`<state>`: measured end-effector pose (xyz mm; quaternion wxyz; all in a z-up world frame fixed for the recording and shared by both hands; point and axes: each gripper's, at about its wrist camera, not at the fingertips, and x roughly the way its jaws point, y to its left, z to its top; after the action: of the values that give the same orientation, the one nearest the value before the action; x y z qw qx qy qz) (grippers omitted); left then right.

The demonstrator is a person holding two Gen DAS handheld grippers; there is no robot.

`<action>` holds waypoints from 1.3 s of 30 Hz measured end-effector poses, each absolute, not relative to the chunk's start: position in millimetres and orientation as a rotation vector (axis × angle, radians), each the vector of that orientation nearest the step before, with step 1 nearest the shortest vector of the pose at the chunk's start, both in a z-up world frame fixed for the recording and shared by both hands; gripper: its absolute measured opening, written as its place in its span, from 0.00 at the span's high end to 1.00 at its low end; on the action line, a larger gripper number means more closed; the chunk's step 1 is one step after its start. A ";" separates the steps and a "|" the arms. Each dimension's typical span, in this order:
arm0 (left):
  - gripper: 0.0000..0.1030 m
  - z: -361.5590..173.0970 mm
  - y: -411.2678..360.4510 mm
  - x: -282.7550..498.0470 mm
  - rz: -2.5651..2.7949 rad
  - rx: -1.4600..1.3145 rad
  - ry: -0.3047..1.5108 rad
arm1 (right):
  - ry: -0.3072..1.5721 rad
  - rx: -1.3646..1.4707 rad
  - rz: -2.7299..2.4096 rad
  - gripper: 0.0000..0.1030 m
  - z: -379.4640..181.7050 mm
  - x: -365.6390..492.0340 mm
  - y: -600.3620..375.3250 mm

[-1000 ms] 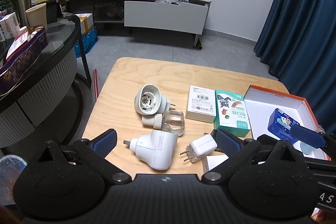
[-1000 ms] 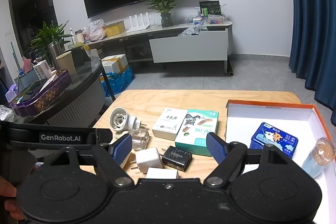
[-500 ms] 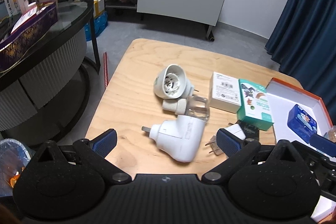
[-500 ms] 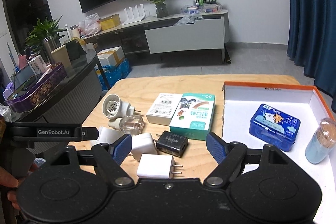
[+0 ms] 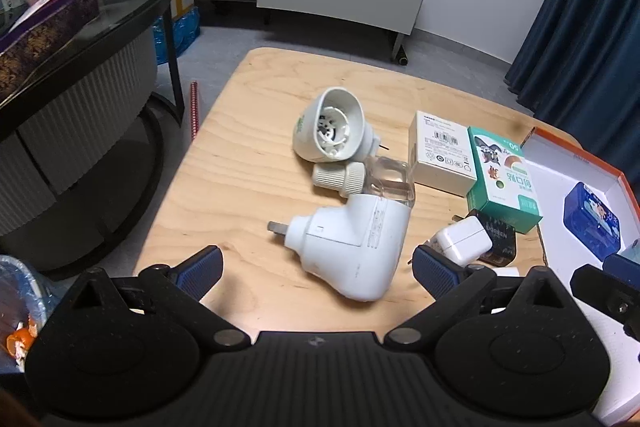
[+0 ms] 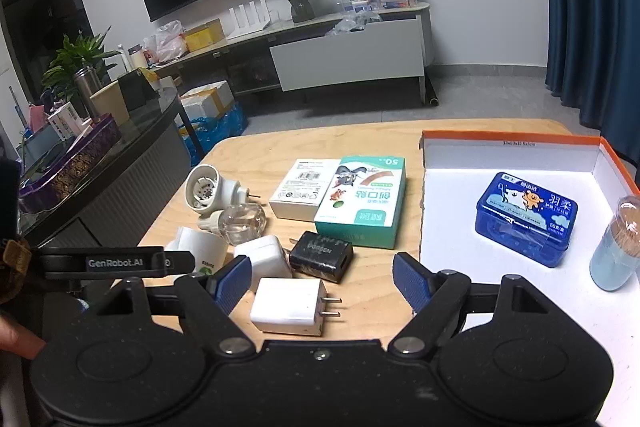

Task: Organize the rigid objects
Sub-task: 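Grasp the white plug adapter with the left tool while the right tool grasps the green box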

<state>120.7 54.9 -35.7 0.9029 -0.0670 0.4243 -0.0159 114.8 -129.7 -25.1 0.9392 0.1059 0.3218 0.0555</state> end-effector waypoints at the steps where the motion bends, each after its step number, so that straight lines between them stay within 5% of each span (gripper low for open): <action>1: 0.00 -37.6 53.6 122.5 -0.033 -0.133 0.877 | 0.660 0.218 0.113 0.11 -26.1 114.9 -130.6; 9: 0.02 -57.8 48.6 137.0 -0.042 -0.088 0.878 | 0.681 0.227 0.094 0.11 -34.0 116.7 -137.9; 13: 0.16 -58.7 47.0 137.2 -0.073 -0.080 0.835 | 0.697 0.224 0.091 0.11 -38.6 122.9 -138.9; 39: 0.16 -35.4 56.8 136.2 -0.116 -0.157 0.750 | 0.872 0.040 -0.037 0.14 -79.7 275.2 -125.4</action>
<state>136.2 56.8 -35.4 0.9260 -0.0764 0.3655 -0.0567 275.2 -125.4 -79.7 0.9061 0.0194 0.4223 -0.0178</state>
